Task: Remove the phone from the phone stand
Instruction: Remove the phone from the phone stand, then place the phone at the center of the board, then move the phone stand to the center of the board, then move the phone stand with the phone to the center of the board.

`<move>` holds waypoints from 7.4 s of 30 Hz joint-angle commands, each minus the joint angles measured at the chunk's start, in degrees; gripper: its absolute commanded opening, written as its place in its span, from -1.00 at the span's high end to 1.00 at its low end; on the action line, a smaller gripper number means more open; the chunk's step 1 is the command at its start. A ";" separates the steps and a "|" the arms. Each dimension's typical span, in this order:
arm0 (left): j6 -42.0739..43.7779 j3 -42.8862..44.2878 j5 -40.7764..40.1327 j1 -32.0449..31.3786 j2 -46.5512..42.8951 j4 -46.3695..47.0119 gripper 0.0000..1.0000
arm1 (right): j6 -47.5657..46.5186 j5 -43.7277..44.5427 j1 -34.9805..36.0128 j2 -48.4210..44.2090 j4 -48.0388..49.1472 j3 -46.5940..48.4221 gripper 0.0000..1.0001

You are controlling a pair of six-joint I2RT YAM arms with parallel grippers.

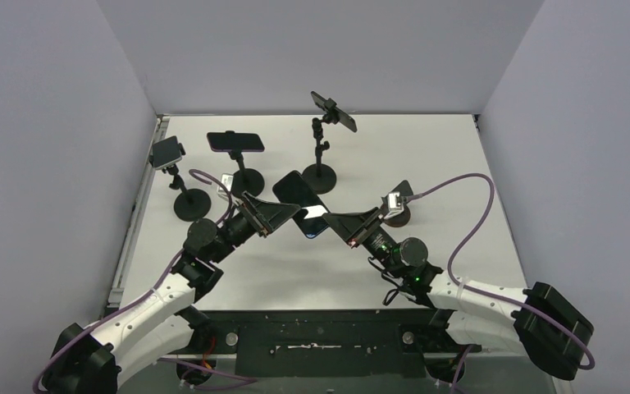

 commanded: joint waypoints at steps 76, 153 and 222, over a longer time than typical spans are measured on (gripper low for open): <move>43.88 28.01 13.71 11.42 41.30 -60.51 0.83 | -30.60 23.99 1.53 -19.11 -77.61 23.10 -1.00; 46.06 14.60 -9.34 7.06 -2.47 -43.17 -0.94 | -30.09 -8.32 -46.68 7.05 -46.70 15.93 0.15; 40.18 19.63 -14.06 6.38 0.66 -28.69 -0.95 | -37.91 9.34 -22.23 -6.41 -50.91 23.94 -0.46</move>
